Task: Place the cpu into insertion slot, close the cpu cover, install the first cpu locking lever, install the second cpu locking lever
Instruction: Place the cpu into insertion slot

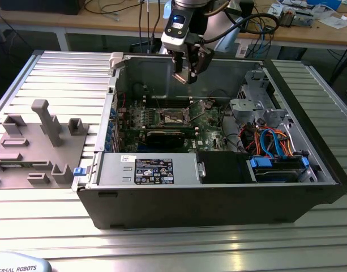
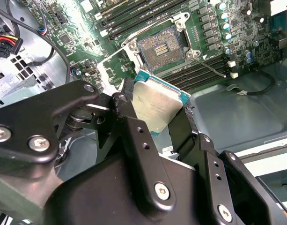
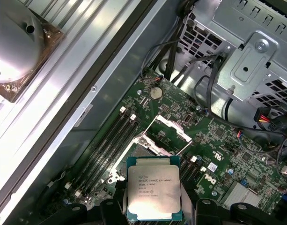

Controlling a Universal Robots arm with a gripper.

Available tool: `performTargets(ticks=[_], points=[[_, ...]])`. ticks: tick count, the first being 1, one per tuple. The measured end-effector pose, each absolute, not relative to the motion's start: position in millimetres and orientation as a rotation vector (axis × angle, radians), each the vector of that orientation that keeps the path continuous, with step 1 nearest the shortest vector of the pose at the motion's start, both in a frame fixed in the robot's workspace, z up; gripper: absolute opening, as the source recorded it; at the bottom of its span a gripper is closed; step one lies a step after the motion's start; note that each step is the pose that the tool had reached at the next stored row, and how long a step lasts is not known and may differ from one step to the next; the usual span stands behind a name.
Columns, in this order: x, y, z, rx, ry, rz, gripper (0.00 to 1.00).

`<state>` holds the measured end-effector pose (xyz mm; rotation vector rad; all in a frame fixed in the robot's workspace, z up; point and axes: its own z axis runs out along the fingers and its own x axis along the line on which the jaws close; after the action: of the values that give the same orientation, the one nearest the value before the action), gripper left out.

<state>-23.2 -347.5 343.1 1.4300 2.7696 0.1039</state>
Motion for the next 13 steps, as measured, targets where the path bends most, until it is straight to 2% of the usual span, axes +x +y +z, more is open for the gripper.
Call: performTargets(ticks=[13], points=[[-23.2,-347.5,343.0,1.442,2.763,0.104,0.54]])
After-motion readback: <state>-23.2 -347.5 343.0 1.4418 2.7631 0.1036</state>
